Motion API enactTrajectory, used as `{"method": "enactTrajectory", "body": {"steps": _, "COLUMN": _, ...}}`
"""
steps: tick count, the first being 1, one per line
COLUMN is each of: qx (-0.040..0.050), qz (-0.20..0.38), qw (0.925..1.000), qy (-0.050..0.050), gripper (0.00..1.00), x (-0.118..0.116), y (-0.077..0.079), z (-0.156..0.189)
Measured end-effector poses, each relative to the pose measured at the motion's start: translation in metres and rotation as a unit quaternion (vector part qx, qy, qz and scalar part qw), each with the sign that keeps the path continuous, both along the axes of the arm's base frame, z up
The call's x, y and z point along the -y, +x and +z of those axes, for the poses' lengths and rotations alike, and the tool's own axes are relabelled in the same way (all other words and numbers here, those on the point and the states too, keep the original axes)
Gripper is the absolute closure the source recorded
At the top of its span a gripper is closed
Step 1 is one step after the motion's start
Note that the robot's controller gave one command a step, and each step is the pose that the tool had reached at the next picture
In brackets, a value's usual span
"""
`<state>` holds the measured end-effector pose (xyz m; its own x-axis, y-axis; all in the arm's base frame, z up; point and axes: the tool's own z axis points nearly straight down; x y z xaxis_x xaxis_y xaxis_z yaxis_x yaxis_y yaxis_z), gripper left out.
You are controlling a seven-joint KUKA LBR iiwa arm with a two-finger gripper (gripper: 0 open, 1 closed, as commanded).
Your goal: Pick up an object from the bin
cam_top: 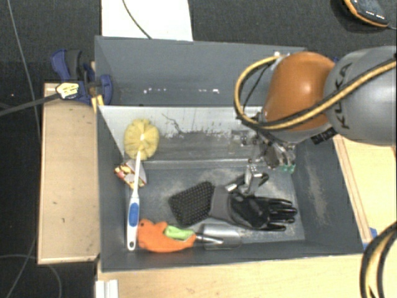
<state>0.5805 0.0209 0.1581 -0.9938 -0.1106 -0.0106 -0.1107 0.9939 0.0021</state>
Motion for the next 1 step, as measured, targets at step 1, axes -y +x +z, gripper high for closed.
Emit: {"method": "enactTrajectory", "body": {"steps": 1, "qx": 0.0025, "qz": -0.049, "qw": 0.9988, "qy": 0.001, "gripper": 0.0, "x": 0.0208, "y": -0.0424, "z": -0.0706}}
